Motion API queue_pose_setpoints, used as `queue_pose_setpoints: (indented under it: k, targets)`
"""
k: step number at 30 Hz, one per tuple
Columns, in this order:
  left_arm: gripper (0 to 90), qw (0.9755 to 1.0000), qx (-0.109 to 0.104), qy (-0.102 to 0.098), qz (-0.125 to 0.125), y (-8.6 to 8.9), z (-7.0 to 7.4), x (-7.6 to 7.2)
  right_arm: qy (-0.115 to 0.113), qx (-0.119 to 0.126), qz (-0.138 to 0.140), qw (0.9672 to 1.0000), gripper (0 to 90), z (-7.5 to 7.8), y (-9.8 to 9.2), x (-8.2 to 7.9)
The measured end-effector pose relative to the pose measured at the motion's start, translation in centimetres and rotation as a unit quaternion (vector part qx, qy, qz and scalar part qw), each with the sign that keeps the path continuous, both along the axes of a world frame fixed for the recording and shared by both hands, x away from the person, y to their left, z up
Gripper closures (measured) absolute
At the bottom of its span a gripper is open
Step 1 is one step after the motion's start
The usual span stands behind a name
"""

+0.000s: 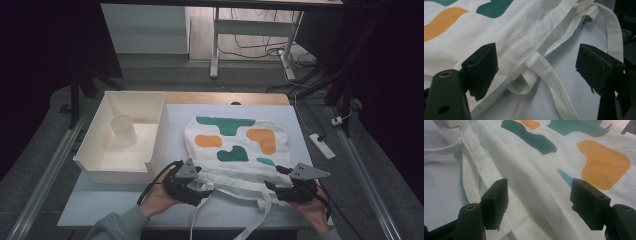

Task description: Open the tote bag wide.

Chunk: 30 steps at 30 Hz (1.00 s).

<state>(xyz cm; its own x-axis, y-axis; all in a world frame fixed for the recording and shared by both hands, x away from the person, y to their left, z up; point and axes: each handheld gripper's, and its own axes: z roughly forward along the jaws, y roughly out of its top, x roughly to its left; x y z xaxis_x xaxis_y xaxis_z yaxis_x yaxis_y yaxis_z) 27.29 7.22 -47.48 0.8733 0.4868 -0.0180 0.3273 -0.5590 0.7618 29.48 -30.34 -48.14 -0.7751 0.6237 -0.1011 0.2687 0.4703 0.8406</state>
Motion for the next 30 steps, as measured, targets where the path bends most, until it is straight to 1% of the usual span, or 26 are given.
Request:
queue_pose_setpoints:
  k: [3,9,12,21,22,26,27,28,29,30]
  targets:
    - [18.2,1.0,0.004,0.003,-0.005,-0.5,-0.3,0.2,0.0,-0.001,0.0,1.0,31.3,0.0,0.1,0.0]
    - [18.5,0.9998,0.016,0.004,-0.013,-0.7,-0.7,0.3,0.002,-0.003,0.0,1.0,31.4,-0.2,0.1,0.0]
    - [18.6,0.9997,0.019,0.009,-0.015,-0.7,-1.1,0.1,0.003,-0.004,-0.001,1.0,31.5,-0.2,0.1,0.0]
    - [19.6,0.9991,0.031,0.013,-0.025,-1.0,-1.6,-0.3,0.002,-0.009,0.0,1.0,31.4,-0.4,0.1,-0.1]
    - [19.6,0.9988,0.035,0.015,-0.03,-1.2,-1.7,-0.4,0.002,-0.01,-0.001,0.9999,31.5,-0.4,0.1,-0.1]
    - [20.2,0.9984,0.041,0.021,-0.034,-1.5,-2.1,-0.5,0.003,-0.01,0.0,0.9999,31.5,-0.4,0.1,-0.1]
    - [20.3,0.9978,0.052,0.022,-0.035,-1.7,-2.4,-0.6,0.003,-0.01,0.0,0.9999,31.4,-0.4,0.1,-0.1]
    - [20.5,0.9978,0.052,0.022,-0.035,-1.7,-2.4,-0.6,0.003,-0.01,0.0,0.9999,31.4,-0.4,0.1,-0.1]
    - [20.7,0.9972,0.06,0.024,-0.038,-1.9,-2.7,-0.7,0.003,-0.01,0.001,0.9999,31.4,-0.4,0.1,-0.1]
    - [21.2,0.9972,0.06,0.024,-0.038,-1.9,-2.7,-0.7,0.003,-0.01,0.001,0.9999,31.4,-0.5,0.1,-0.1]
